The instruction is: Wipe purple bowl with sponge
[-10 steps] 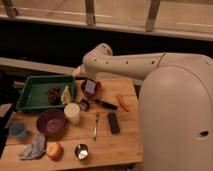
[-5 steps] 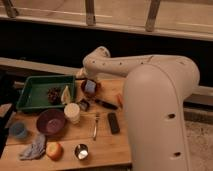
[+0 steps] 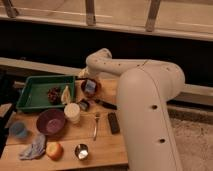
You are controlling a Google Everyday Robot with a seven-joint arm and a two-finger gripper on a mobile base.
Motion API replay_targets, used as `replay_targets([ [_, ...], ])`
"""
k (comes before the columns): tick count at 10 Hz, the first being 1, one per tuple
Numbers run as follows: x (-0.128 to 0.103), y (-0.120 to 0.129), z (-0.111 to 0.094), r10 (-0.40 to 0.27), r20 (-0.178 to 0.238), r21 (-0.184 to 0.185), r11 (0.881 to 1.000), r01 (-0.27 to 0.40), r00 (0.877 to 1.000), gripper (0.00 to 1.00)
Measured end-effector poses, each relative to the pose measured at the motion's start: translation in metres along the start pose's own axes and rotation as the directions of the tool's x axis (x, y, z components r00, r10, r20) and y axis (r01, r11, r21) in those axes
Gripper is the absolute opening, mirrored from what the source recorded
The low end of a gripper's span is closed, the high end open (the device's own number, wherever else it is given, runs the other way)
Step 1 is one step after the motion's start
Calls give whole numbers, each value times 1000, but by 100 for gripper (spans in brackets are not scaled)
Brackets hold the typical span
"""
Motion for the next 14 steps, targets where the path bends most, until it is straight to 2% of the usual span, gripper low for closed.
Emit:
replay_targets([
  [3, 5, -2, 18, 56, -27, -64, 996, -58, 998, 80],
  [6, 7, 7, 29, 57, -48, -98, 993, -62, 997, 80],
  [9, 10, 3, 38, 69, -76, -107, 991, -77, 995, 80],
  [14, 12, -15, 39, 110, -88, -100, 988, -118, 990, 79],
])
